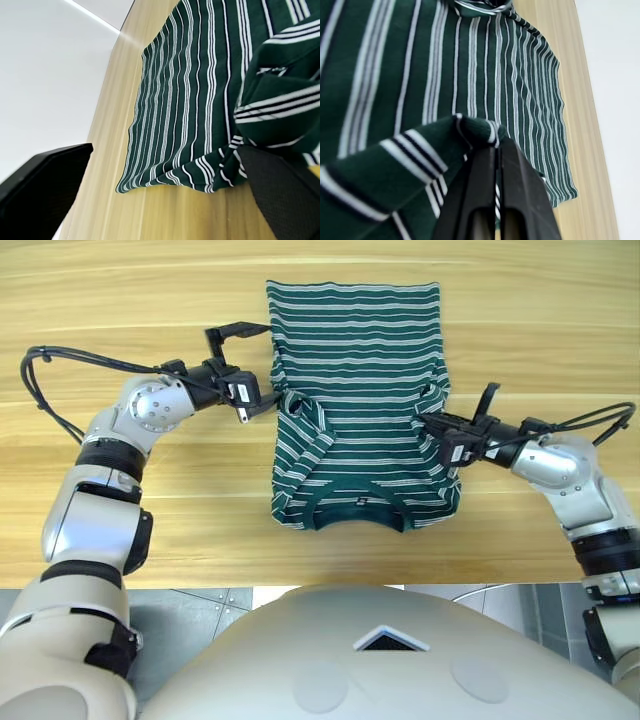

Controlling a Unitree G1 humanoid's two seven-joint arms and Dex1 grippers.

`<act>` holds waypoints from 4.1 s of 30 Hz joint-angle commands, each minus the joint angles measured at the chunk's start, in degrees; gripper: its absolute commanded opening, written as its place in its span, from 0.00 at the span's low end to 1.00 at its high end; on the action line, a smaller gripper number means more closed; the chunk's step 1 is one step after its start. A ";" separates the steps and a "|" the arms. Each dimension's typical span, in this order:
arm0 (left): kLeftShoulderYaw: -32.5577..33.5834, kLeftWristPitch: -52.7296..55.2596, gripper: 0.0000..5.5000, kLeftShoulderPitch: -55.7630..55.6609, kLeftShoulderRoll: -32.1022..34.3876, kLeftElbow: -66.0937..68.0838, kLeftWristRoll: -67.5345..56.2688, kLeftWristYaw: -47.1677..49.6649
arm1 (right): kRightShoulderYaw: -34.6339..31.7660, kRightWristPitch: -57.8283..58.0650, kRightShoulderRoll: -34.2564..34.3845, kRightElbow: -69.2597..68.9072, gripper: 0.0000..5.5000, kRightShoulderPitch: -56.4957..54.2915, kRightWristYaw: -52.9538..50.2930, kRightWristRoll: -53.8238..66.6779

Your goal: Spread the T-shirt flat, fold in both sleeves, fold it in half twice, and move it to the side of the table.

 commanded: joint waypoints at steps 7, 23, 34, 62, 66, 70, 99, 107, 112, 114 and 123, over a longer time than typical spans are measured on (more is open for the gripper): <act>-0.31 0.25 0.98 -0.01 -0.12 -0.09 0.40 0.34 | 4.48 0.42 0.08 0.31 0.00 -0.64 2.17 -3.52; -0.18 -0.06 0.98 1.17 -0.74 -0.08 -0.74 -0.93 | 2.46 7.62 3.64 -2.21 0.28 -1.14 1.34 1.17; 0.21 -0.28 0.98 2.16 -0.76 -0.72 -2.13 -1.58 | -9.66 7.91 -1.89 -6.71 0.64 3.89 3.49 13.66; 0.40 -0.28 0.98 2.95 -0.43 -0.98 -2.67 -1.49 | -15.23 -4.52 -6.86 -7.03 0.98 22.88 6.15 17.43; 0.38 -0.27 0.98 3.25 -0.40 -1.05 -2.65 -1.47 | -15.69 -4.67 -6.73 -8.35 0.98 23.84 6.18 18.49; 0.36 -0.21 0.98 3.49 -0.46 -1.14 -2.63 -1.45 | -15.74 -4.59 -6.81 -10.01 0.98 24.97 6.21 18.97; 5.34 -2.35 0.98 3.74 3.01 -4.95 -9.76 -3.05 | -15.55 -7.24 -7.67 -9.61 0.98 23.87 10.02 26.62; 10.09 -1.62 0.98 7.93 5.48 -14.97 -33.28 -17.09 | -20.67 -7.00 -7.72 -8.50 0.98 22.45 10.32 30.86; 7.60 4.78 0.98 17.95 11.40 -25.02 -43.24 -34.49 | -25.26 -8.47 -11.29 -4.79 0.98 26.56 10.87 24.75; 6.50 6.12 0.98 21.88 13.86 -26.99 -42.34 -38.73 | -25.88 -9.17 -12.26 -4.43 0.98 28.54 11.52 23.45; 2.72 11.86 0.98 36.12 18.95 -39.65 -36.07 -45.89 | -21.15 -12.29 -13.21 -6.41 0.98 35.38 15.40 19.58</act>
